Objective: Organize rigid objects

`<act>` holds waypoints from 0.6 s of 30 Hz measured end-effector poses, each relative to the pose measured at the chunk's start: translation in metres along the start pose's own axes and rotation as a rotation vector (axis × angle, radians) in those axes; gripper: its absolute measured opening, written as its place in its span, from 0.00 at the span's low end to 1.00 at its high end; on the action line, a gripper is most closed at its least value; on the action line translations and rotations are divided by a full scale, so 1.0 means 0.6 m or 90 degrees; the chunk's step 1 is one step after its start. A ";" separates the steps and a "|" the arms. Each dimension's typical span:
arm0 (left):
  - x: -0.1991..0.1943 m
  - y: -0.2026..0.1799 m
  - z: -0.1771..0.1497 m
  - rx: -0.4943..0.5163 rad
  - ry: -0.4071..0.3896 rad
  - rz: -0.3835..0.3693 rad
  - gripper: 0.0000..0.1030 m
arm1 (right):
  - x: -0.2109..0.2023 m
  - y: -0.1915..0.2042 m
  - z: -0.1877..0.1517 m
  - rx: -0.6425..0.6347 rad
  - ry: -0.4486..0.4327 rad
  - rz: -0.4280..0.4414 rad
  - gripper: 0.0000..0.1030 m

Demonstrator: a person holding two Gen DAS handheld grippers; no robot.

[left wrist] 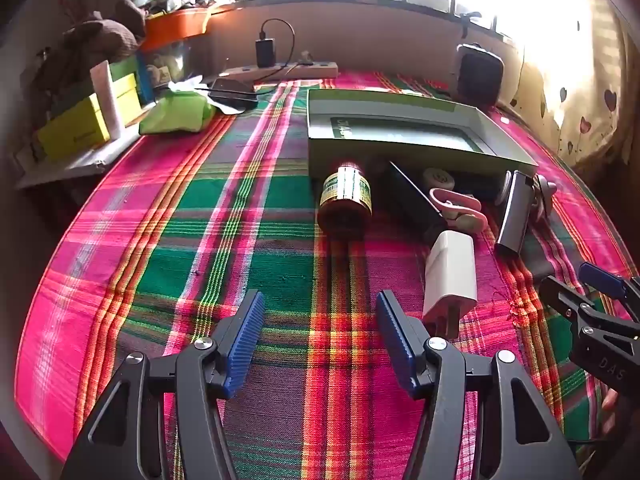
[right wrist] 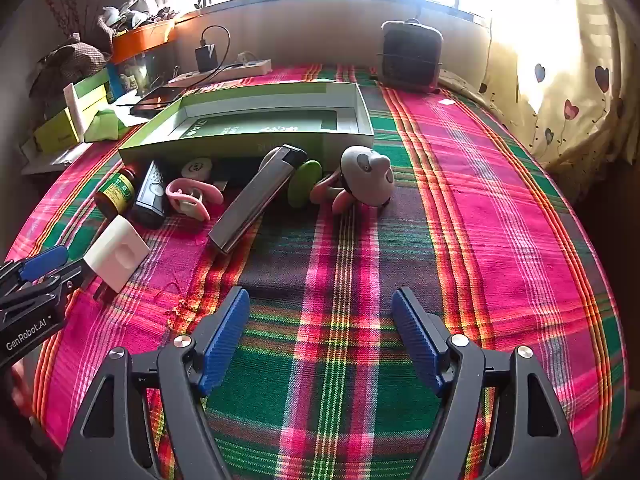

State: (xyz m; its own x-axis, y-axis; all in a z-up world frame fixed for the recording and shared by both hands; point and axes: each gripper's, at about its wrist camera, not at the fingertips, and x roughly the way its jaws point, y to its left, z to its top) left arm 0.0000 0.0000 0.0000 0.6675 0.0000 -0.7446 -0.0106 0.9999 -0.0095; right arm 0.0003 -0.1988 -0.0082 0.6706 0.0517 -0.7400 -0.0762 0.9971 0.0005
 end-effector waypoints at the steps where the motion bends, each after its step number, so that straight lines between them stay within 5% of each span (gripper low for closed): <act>1: 0.000 0.000 0.000 0.000 -0.001 0.001 0.55 | 0.000 0.000 0.000 0.000 0.000 0.000 0.72; 18: -0.001 -0.009 -0.007 0.004 0.005 0.007 0.56 | 0.000 0.000 0.001 0.001 0.002 0.000 0.72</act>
State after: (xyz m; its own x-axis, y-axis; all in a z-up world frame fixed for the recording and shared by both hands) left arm -0.0035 -0.0052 -0.0019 0.6615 0.0106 -0.7498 -0.0130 0.9999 0.0027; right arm 0.0008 -0.1990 -0.0080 0.6686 0.0522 -0.7418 -0.0757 0.9971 0.0019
